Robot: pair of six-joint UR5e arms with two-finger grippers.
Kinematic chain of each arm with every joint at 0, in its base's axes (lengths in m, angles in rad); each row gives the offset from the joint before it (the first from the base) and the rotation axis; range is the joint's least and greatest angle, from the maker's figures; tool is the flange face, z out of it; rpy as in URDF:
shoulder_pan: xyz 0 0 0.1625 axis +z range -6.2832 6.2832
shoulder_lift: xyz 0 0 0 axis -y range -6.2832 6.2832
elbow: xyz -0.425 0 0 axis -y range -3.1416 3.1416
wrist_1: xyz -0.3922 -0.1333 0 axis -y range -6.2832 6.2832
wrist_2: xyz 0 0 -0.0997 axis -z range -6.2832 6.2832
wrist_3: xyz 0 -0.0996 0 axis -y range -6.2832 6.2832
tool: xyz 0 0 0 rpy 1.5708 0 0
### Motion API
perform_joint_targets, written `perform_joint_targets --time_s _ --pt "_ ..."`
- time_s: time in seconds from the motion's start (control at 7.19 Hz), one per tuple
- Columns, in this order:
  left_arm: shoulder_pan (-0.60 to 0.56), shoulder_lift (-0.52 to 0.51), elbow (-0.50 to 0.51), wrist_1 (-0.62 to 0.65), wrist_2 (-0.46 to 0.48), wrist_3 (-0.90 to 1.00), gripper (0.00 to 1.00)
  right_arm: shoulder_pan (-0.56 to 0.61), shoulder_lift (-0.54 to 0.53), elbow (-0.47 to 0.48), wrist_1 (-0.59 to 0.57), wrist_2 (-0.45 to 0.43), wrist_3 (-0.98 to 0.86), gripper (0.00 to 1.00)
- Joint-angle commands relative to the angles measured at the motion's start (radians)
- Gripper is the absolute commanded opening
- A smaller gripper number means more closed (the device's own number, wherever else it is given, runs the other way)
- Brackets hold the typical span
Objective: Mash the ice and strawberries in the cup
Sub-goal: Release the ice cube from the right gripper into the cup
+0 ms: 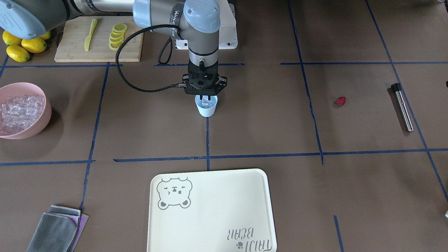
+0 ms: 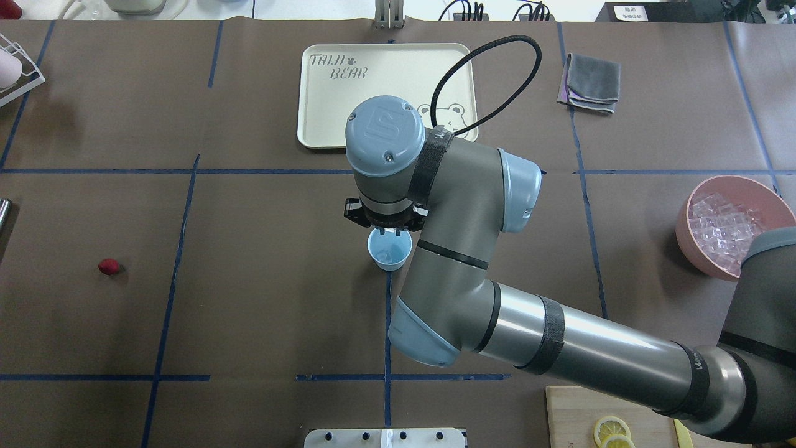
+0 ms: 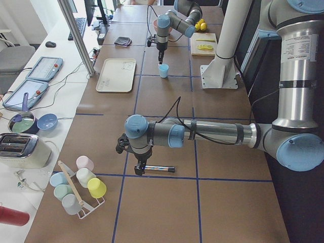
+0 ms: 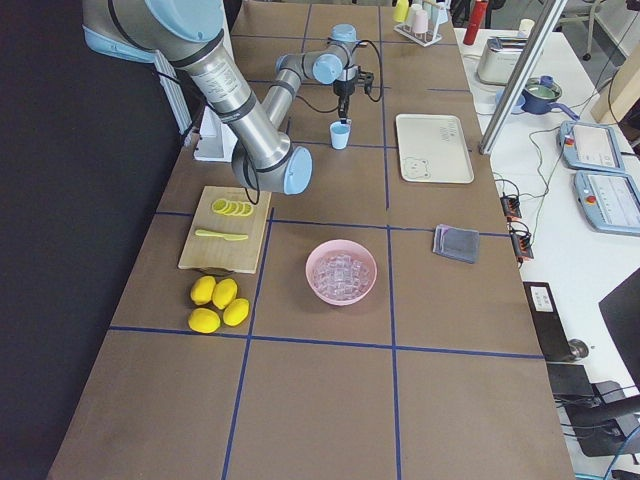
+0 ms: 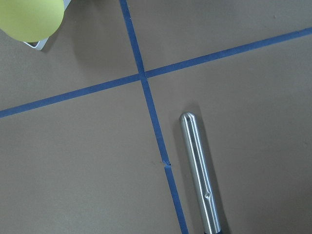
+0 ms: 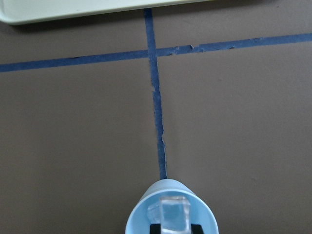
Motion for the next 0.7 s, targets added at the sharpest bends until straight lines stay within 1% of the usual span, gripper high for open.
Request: perform_joint_targets --time_s 0.0,0.14,0.28,0.42,0.56 --pt "0.0 0.0 0.001 0.0 0.001 0.0 1.0 -0.021 -0.003 0.001 -0.001 0.0 0.0 0.58" --pt "0.0 0.0 0.001 0.0 0.001 0.0 1.0 -0.034 -0.004 0.002 -0.001 -0.009 0.002 0.94" --pt "0.006 0.0 0.001 0.0 0.001 0.0 1.0 -0.044 -0.006 0.002 -0.003 -0.025 0.0 0.99" --pt "0.008 0.0 0.001 0.0 0.001 0.0 1.0 -0.043 -0.01 0.005 -0.001 -0.025 0.0 0.99" --pt "0.008 0.0 0.001 0.0 0.001 0.0 1.0 -0.038 -0.031 0.048 -0.001 -0.023 -0.006 0.99"
